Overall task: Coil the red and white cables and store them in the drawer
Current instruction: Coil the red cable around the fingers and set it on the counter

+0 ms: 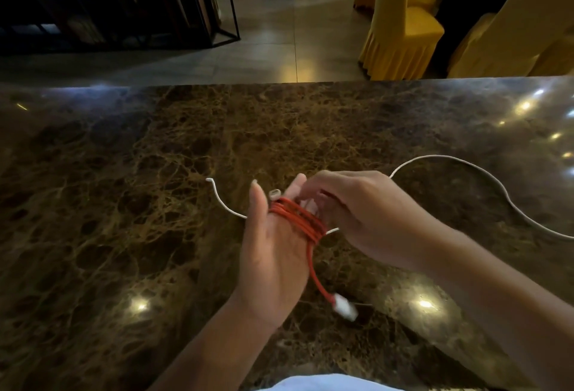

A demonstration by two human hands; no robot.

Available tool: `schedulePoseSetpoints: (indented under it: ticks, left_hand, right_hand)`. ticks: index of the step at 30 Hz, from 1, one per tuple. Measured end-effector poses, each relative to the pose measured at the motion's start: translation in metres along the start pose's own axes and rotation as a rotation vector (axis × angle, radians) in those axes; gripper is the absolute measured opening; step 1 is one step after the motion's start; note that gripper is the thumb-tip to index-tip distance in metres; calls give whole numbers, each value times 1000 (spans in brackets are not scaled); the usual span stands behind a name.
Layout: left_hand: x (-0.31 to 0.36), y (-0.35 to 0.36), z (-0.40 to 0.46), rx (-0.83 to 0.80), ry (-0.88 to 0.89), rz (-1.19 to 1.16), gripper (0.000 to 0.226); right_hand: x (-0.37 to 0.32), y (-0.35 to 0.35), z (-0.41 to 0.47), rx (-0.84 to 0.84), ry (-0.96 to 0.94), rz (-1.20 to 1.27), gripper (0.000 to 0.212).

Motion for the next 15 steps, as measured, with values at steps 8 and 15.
schedulePoseSetpoints:
  ticks: [8,15]
  left_hand:
    - [20,-18,16,179,81,-137,105]
    - [22,-26,28,225,-54,-341,100]
  right_hand:
    - [11,19,-36,314,-51,55,30]
    - [-14,43,-47,315,-323,131,29]
Point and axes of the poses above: each hand's wrist, its own z-axis towards the middle knuckle, its own y-axis out of the palm, x = y × z, the point moved 7 cm from there along z, towards the middle knuckle, and after that the axes turned 5 degrees about x, right-handed, at the moved point
